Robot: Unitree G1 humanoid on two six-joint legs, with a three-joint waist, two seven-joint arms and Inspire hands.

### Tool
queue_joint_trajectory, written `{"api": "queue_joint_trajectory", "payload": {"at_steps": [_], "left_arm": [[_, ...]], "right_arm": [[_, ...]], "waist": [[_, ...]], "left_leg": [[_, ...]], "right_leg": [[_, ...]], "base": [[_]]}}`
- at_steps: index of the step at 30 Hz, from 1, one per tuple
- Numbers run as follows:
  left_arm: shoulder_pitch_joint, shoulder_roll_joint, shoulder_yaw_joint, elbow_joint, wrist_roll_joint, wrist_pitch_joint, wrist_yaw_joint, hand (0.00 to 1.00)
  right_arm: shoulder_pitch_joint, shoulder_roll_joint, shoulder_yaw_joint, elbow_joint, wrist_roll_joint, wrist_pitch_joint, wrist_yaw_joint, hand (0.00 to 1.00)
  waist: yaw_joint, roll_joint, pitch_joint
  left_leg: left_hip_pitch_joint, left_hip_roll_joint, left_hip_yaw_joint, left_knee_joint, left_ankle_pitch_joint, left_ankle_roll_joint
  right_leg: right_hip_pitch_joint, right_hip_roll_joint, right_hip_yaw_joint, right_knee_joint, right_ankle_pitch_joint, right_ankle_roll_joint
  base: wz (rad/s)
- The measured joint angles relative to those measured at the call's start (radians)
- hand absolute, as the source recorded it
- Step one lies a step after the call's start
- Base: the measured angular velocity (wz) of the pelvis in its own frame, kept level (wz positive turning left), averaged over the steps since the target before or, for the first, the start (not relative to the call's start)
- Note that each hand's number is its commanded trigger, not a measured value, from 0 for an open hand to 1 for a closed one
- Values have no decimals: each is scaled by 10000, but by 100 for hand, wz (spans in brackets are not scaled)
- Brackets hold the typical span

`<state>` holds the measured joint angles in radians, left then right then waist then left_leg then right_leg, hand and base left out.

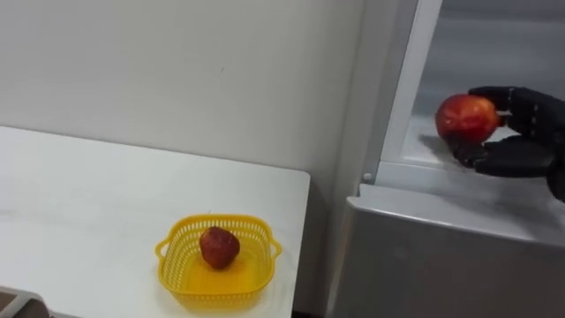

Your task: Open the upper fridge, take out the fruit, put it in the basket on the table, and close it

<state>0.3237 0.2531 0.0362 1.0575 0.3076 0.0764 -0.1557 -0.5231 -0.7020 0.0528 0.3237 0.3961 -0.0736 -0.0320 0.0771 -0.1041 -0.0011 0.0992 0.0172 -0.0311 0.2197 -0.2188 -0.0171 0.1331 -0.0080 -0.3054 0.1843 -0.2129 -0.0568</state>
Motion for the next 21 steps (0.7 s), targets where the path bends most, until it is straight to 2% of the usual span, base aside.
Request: {"api": "queue_joint_trajectory", "payload": {"at_steps": [5, 7, 9, 13, 18, 21], "left_arm": [[31, -88, -6, -1, -23, -18, 0, 0], [88, -102, -6, 1, -41, -34, 19, 0], [83, -102, -6, 14, -127, -73, 141, 0], [84, -112, -9, 12, -210, -193, 182, 0], [89, -122, -7, 5, -208, -238, 135, 0], [84, -123, -7, 4, -209, -409, 133, 0]], "right_arm": [[184, 387, -358, -1645, -40, 79, -203, 100], [483, 541, -685, -2641, -44, 75, -246, 100], [682, 549, -770, -3280, -43, 11, -334, 100], [1074, 551, -770, -4316, -146, -19, -459, 100], [1112, 555, -779, -5158, -470, -19, -459, 100], [1111, 557, -776, -5721, -1024, -255, -365, 100]], "waist": [[-109, 176, 20], [-197, 267, -28], [-197, 297, -36], [-195, 263, -7], [-210, 225, 5], [-199, 209, 16]], "left_leg": [[-20, 10, 165, 20, 0, -1], [1, 9, 206, 4, 0, 0], [21, 11, 212, -4, 0, -1], [328, 29, 294, -157, 0, 0], [361, 29, 396, -163, -1, 1], [354, 28, 396, -167, -1, 1]], "right_leg": [[-11, -9, 11, 10, -1, 1], [-29, -16, 39, 19, -4, 7], [-31, -14, 49, 20, -4, 7], [101, 11, 196, 6, -19, 12], [75, 15, 318, 33, -17, 18], [73, 17, 336, 33, -19, 19]], "base": [[1], [-5], [-5], [-10], [-6], [0]]}}
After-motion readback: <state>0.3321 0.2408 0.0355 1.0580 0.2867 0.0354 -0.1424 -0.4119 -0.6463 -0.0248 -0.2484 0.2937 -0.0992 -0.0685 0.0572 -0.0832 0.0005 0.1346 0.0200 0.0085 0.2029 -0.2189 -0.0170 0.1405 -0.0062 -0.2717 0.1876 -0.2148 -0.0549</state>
